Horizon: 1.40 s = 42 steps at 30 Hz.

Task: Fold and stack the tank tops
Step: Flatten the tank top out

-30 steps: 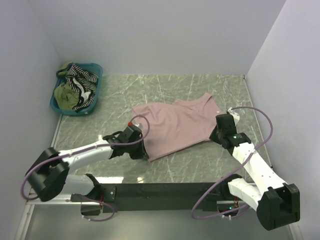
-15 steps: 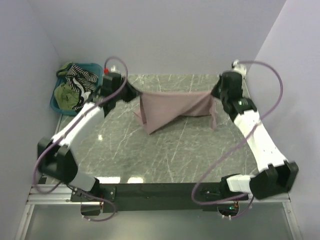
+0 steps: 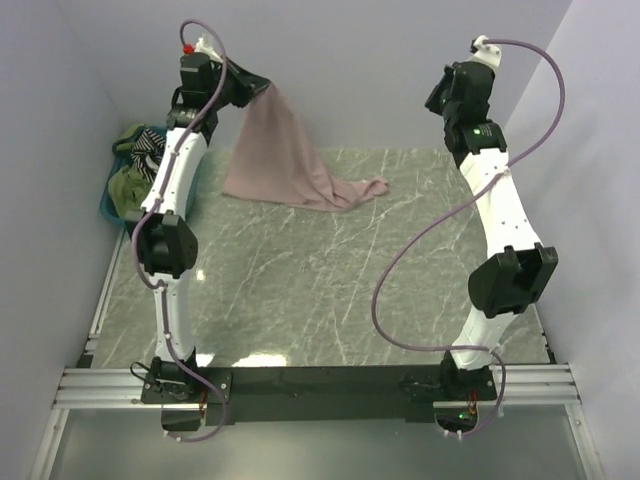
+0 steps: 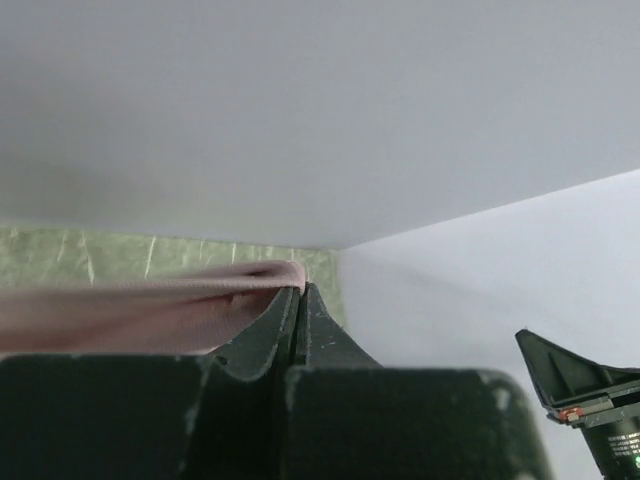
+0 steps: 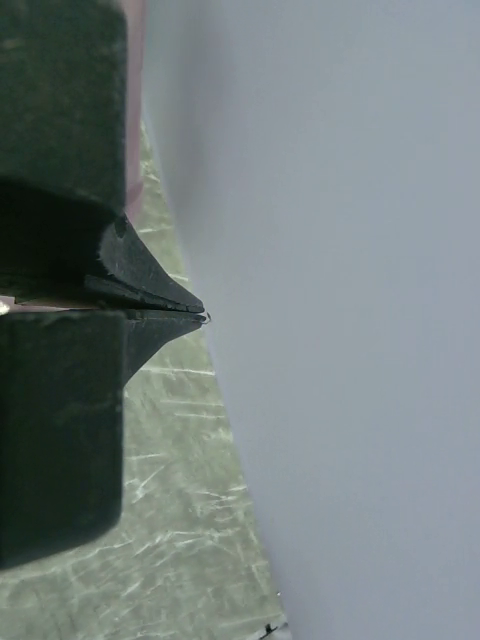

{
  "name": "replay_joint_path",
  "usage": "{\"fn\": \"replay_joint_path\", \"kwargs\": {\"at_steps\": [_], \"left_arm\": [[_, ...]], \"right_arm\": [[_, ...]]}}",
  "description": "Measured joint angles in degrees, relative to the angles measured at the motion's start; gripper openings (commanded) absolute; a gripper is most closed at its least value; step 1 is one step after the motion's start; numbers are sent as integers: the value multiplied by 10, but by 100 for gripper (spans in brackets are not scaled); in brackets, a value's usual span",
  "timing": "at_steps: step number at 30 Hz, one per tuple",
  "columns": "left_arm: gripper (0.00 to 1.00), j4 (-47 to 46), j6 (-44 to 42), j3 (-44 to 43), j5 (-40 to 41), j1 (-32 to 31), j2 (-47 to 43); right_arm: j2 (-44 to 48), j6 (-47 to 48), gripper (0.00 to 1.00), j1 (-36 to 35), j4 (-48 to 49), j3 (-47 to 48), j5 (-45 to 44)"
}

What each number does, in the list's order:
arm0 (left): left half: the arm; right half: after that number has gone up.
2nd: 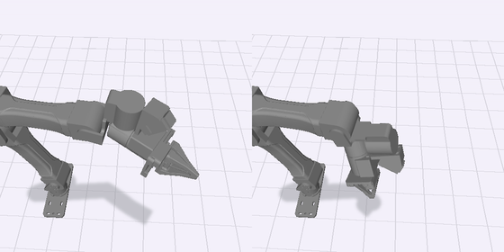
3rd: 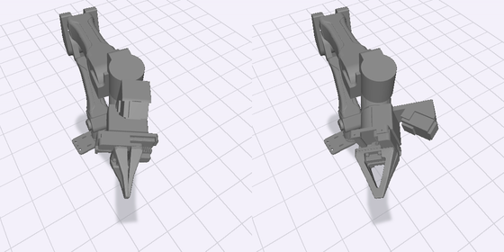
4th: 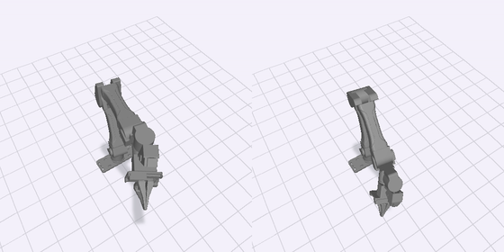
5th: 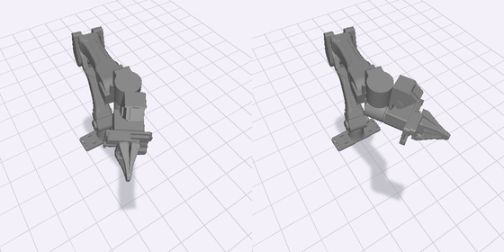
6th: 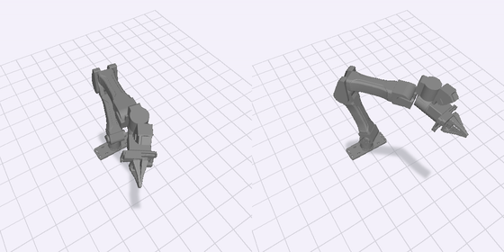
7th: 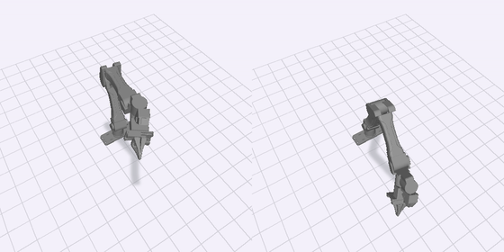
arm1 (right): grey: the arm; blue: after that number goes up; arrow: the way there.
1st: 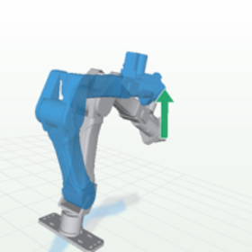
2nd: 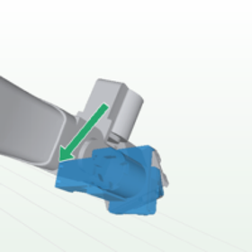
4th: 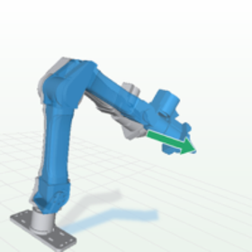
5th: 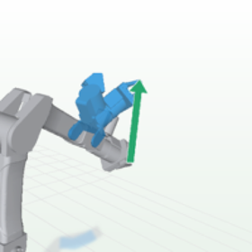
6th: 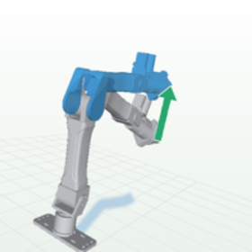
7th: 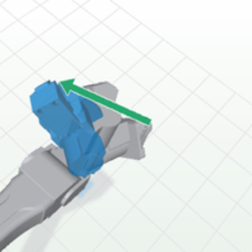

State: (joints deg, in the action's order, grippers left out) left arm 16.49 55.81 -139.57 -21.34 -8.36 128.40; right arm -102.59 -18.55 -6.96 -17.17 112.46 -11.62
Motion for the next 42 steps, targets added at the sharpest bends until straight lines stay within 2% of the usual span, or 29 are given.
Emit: {"fn": "replay_joint_path", "kwargs": {"at_steps": [2,5,8,11,14,17,20,22,27,32,42], "left_arm": [[0,-26,6,68,-13,11,-32],[1,-35,10,211,-19,19,-103],[0,-75,20,458,10,0,-230],[1,-80,41,711,65,-64,-394],[0,-40,69,881,95,-129,-560],[0,21,96,998,132,-132,-727],[0,81,111,1062,165,-110,-826],[1,97,114,1093,170,-99,-841],[0,97,113,1147,160,-95,-783],[1,74,109,1161,151,-89,-725],[1,65,77,1160,151,-17,-722]], "right_arm": [[8,-1,0,-1,7,-7,8],[44,-8,0,-9,34,-83,20],[74,-20,0,-34,50,-184,33],[78,-23,0,-79,61,-278,38],[75,-24,0,-123,54,-340,52],[67,-16,0,-164,50,-360,64],[53,-5,1,-199,60,-360,73],[41,1,2,-219,65,-360,82],[3,17,9,-256,66,-360,98],[-19,41,23,-273,70,-361,126],[-139,84,34,-277,52,-272,141]]}}
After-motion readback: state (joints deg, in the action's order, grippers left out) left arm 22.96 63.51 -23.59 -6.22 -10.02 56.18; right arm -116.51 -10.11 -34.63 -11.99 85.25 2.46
